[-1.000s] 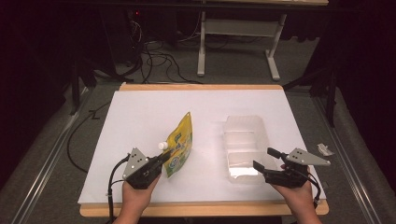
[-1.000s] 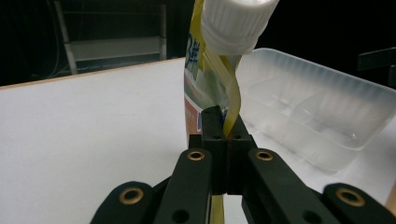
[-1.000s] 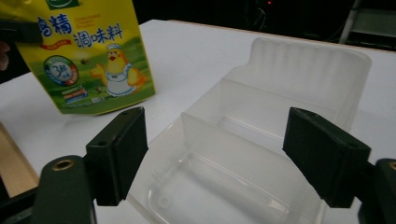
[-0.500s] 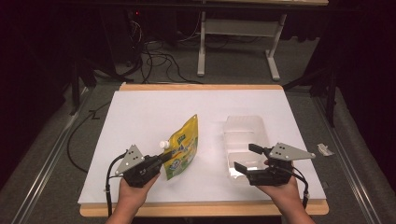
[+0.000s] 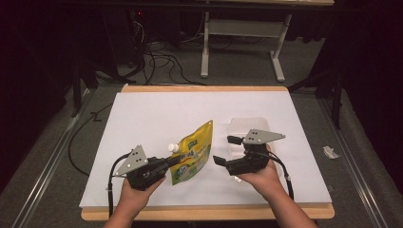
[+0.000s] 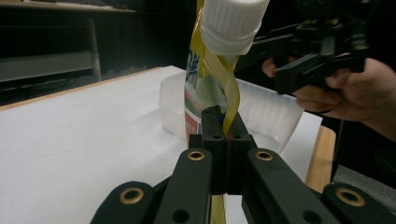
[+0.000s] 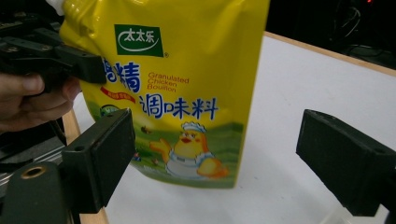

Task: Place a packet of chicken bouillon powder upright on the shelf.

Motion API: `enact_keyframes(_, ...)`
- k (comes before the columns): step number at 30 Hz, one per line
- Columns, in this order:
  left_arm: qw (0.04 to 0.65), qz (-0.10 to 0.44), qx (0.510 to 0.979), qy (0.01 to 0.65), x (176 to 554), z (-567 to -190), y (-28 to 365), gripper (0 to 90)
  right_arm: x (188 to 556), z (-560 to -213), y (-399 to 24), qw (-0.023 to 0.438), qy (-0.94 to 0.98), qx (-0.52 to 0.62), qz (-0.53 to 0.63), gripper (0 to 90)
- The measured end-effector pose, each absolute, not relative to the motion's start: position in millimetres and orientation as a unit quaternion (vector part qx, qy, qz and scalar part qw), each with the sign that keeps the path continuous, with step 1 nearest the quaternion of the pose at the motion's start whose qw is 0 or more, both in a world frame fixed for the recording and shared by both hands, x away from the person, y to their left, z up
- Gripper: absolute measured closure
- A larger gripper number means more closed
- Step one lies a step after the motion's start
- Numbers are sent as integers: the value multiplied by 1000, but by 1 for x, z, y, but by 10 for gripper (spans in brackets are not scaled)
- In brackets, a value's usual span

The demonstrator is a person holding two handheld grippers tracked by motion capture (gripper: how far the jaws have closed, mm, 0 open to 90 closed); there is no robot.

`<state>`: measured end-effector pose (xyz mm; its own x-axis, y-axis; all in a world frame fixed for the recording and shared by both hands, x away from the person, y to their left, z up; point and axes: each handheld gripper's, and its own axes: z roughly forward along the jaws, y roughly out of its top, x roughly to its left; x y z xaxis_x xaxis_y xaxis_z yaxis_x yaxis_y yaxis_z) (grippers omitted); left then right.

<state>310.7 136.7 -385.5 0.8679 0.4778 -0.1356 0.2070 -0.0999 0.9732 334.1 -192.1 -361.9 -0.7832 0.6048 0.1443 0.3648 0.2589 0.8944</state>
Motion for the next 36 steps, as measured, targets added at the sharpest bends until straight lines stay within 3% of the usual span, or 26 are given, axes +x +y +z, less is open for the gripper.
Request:
enact_keyframes(16,656,68,731,175,296,-380,134,900,342,-366,-168,43,795,253,550,163)
enact_keyframes(17,653,68,734,174,297,-381,134,900,342,-367,-167,31,793,243,558,213)
enact_keyframes(21,653,69,733,177,298,-382,134,900,340,-367,-165,19,795,230,560,265)
enact_keyframes(25,641,90,735,205,304,-383,141,900,340,-367,-171,7,789,220,573,465)
enact_keyframes(28,634,100,732,229,308,-388,144,900,335,-366,-169,3,794,204,573,554)
enact_keyframes(36,628,115,729,248,309,-391,144,900,323,-374,-160,21,799,203,565,628)
